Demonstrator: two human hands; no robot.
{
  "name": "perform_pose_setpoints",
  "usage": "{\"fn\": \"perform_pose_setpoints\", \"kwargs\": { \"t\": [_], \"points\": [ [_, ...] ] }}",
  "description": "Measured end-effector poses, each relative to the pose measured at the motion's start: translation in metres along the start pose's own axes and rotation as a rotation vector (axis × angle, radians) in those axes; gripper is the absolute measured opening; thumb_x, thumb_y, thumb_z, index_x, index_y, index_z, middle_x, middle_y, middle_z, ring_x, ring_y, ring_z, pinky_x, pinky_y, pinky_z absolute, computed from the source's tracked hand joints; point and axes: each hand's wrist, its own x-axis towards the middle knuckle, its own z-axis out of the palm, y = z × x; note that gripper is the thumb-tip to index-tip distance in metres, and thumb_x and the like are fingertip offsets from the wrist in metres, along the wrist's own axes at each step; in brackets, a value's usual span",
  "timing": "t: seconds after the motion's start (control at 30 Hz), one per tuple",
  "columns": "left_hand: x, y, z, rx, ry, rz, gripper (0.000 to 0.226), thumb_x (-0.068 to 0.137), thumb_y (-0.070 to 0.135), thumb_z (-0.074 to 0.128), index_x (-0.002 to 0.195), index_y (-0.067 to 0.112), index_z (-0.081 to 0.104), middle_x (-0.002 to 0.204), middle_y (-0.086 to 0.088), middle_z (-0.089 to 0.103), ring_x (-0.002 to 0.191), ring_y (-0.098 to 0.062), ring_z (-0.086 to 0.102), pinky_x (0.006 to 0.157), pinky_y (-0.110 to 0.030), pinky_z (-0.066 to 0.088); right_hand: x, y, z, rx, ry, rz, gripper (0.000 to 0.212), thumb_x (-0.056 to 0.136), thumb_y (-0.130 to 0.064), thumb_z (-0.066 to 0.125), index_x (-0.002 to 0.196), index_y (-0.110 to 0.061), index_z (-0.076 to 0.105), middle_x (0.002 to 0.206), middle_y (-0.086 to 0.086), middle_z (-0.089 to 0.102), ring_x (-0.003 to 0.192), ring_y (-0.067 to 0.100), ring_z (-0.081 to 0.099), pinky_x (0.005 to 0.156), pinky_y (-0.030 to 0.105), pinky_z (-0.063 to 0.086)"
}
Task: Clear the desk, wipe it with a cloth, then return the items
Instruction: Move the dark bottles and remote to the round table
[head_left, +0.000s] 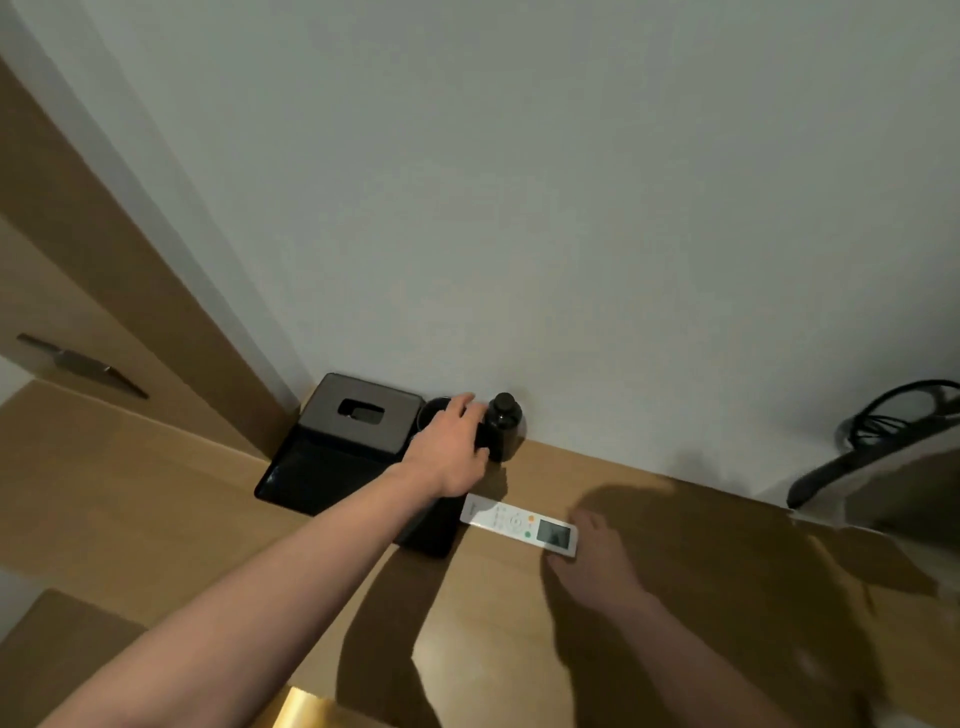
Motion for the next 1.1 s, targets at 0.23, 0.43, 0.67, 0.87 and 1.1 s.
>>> {"fn": "perform_pose_setpoints", "kwargs": {
  "t": [0.23, 0.43, 0.67, 0.87, 1.1],
  "points": [
    [0.050, 0.007, 0.016, 0.025, 0.016, 0.051, 0.066, 0.099, 0.029, 0.058, 0.157, 0.027, 0.027, 0.162, 0.003, 0.030, 0.136, -0.030, 0.050, 0.104, -0.048, 0.050, 0.046, 0.004, 0.019, -0.101, -0.057, -0.021, 0.068, 0.094, -0.028, 0.069, 0.154, -0.023, 0.038, 0.150, 0.001, 0.045, 0.135, 0.024, 0.043, 0.113, 0.038, 0.042],
    [0.071, 0.009, 0.033, 0.060, 0.084, 0.059, 0.045, 0.100, 0.029, 0.059, 0.143, 0.032, 0.045, 0.137, 0.003, 0.052, 0.114, -0.028, 0.061, 0.081, -0.045, 0.056, 0.055, 0.011, 0.035, -0.120, -0.002, 0.040, 0.057, 0.092, -0.021, 0.065, 0.146, -0.031, 0.049, 0.141, -0.002, 0.049, 0.127, 0.022, 0.047, 0.110, 0.036, 0.042],
    [0.071, 0.001, 0.029, 0.057, 0.128, 0.085, 0.032, 0.097, 0.028, 0.064, 0.128, 0.031, 0.055, 0.123, 0.005, 0.057, 0.106, -0.026, 0.063, 0.076, -0.044, 0.055, 0.050, 0.017, 0.041, -0.075, -0.011, 0.045, 0.027, 0.089, -0.026, 0.072, 0.115, -0.022, 0.065, 0.123, 0.001, 0.057, 0.112, 0.022, 0.058, 0.098, 0.031, 0.047],
    [0.030, -0.014, 0.018, -0.060, 0.208, 0.206, 0.030, 0.096, 0.029, 0.066, 0.125, 0.032, 0.057, 0.117, 0.012, 0.059, 0.108, -0.017, 0.059, 0.080, -0.040, 0.055, 0.019, 0.004, 0.022, 0.086, 0.087, 0.120, 0.018, 0.095, -0.027, 0.069, 0.111, -0.019, 0.067, 0.113, 0.003, 0.068, 0.103, 0.022, 0.064, 0.081, 0.030, 0.046],
    [-0.034, -0.027, -0.017, -0.163, 0.187, 0.412, 0.030, 0.096, 0.029, 0.067, 0.123, 0.037, 0.057, 0.111, 0.017, 0.055, 0.106, -0.012, 0.056, 0.086, -0.036, 0.052, -0.071, -0.023, 0.000, 0.327, 0.347, 0.286, 0.012, 0.095, -0.037, 0.068, 0.091, -0.027, 0.062, 0.092, -0.010, 0.067, 0.081, 0.008, 0.063, 0.065, 0.029, 0.051]
  ]
}}
